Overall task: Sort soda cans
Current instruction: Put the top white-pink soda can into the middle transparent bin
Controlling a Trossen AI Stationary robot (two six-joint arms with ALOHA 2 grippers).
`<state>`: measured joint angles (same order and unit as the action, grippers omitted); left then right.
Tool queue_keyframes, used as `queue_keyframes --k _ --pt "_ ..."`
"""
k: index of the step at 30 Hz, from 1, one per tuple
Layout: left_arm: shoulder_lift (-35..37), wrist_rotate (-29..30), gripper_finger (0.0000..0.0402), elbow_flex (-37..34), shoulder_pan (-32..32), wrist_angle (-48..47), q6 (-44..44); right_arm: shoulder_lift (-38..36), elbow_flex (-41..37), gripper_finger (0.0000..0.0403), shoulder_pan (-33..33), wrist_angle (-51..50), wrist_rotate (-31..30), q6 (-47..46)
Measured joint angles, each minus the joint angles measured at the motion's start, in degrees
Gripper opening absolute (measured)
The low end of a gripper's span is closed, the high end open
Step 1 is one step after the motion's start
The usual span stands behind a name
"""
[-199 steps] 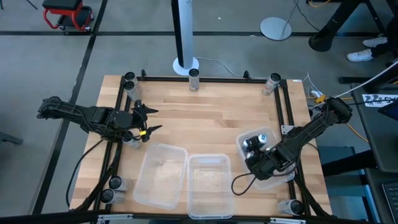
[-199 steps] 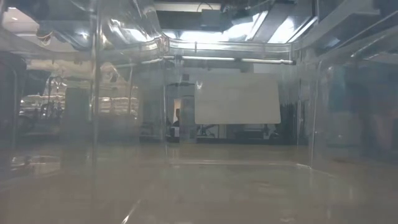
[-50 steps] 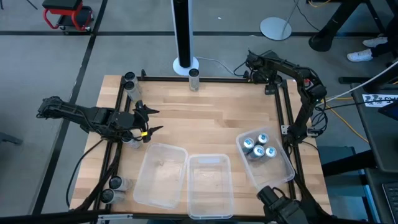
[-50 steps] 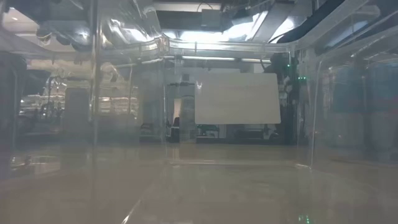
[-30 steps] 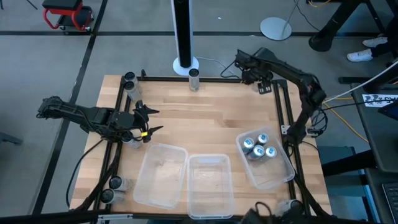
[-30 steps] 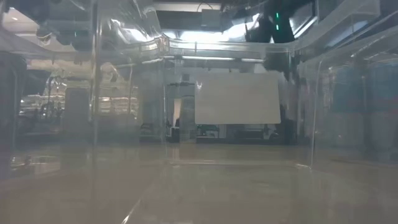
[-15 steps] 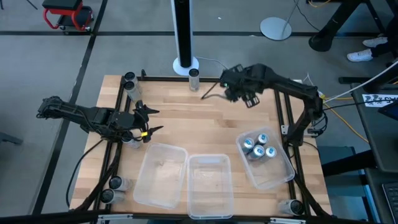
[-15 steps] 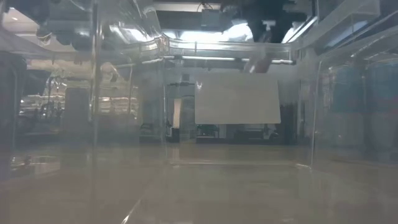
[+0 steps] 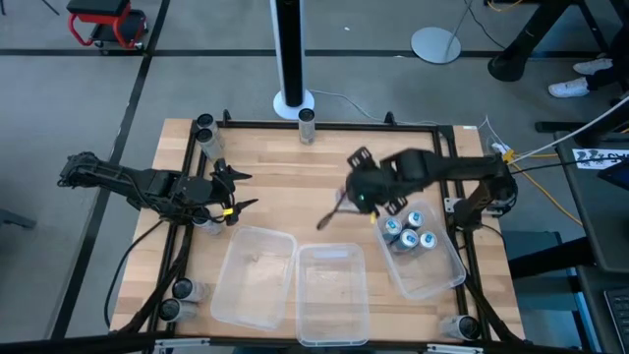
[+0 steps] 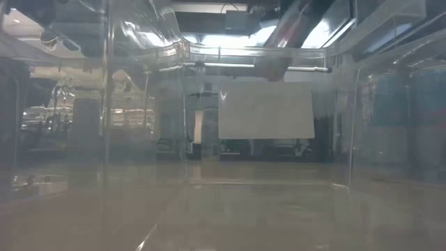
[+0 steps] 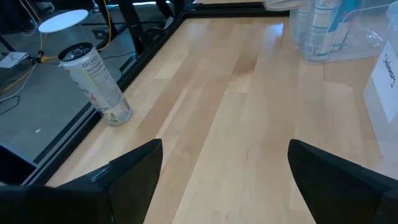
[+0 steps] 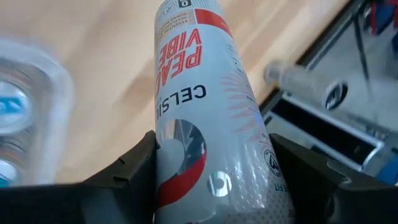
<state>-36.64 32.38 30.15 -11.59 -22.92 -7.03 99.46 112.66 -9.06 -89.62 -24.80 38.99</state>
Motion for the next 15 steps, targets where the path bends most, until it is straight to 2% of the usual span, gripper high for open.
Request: queue_keyframes --k 15 --pt "0.0 0.0 0.0333 0.0 0.0 0.0 -0.4 0.0 0.0 0.0250 -17.2 5.3 1.9 -7.3"
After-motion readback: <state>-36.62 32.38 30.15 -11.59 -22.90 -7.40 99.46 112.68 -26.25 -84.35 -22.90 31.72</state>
